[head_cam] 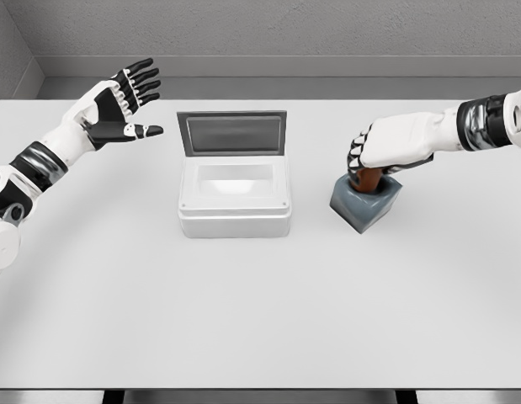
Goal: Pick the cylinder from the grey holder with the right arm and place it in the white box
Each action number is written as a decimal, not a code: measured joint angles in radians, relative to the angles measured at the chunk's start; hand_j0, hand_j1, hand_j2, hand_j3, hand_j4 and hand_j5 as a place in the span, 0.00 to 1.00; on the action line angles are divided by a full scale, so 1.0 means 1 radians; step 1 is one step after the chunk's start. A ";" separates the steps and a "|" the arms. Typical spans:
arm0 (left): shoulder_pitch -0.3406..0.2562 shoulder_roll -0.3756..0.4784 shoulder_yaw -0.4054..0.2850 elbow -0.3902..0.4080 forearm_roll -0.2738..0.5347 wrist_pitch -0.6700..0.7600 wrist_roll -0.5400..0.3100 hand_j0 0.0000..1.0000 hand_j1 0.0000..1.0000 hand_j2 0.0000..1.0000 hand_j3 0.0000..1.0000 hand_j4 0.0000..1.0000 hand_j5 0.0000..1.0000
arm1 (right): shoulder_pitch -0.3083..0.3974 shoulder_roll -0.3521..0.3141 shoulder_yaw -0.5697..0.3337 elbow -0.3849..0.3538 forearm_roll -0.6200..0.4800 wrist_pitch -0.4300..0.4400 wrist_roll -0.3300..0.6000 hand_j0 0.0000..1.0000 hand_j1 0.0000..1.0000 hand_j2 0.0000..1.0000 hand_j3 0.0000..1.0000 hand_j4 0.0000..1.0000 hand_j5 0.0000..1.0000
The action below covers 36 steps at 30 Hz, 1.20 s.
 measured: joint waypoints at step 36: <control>-0.006 -0.010 0.000 0.006 0.000 -0.001 0.000 1.00 1.00 1.00 1.00 1.00 1.00 | -0.094 0.058 0.009 -0.057 -0.009 -0.002 0.002 0.53 0.53 0.53 0.53 0.53 0.53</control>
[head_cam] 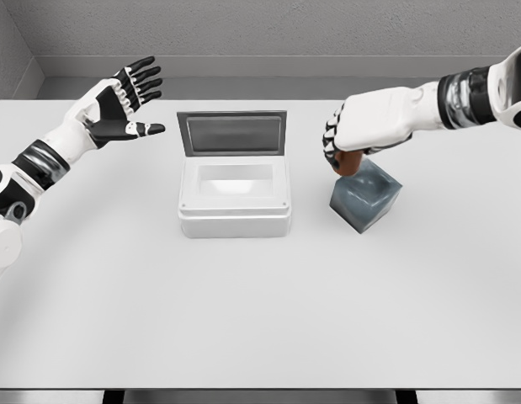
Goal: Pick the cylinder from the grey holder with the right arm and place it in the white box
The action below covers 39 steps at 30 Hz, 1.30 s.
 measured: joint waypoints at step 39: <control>-0.008 -0.001 0.006 -0.001 0.001 0.000 0.000 1.00 1.00 1.00 1.00 1.00 1.00 | -0.046 0.266 0.019 0.133 0.009 0.000 0.000 0.53 0.53 0.53 0.53 0.53 0.53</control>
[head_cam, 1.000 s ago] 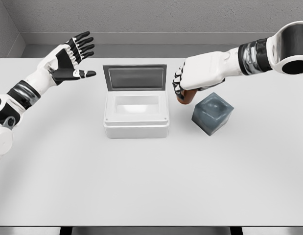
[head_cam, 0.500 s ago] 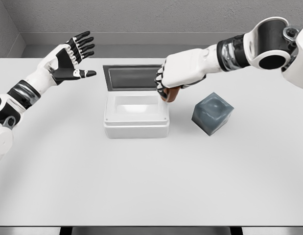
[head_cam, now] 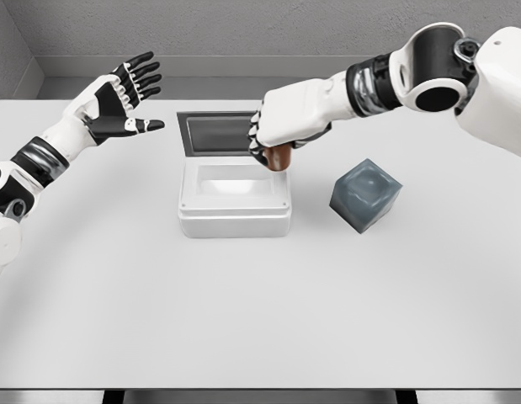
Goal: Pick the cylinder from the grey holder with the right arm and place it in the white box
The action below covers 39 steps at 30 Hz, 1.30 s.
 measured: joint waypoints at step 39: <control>-0.006 -0.052 -0.003 0.025 -0.006 0.000 0.000 1.00 1.00 1.00 1.00 1.00 1.00 | 0.565 -0.515 -0.632 -0.360 -0.457 -0.002 0.000 1.00 1.00 1.00 1.00 1.00 1.00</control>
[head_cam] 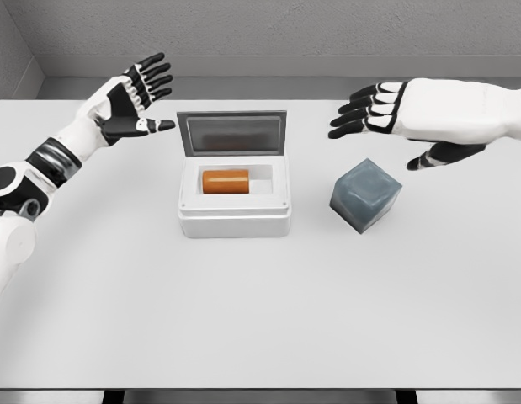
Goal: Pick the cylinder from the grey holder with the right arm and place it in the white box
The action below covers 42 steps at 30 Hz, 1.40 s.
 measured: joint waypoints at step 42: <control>0.290 0.036 0.111 -0.319 -0.003 -0.010 -0.007 1.00 1.00 1.00 1.00 1.00 1.00 | 0.698 0.222 -0.547 0.117 -0.315 0.002 0.000 1.00 1.00 1.00 1.00 1.00 1.00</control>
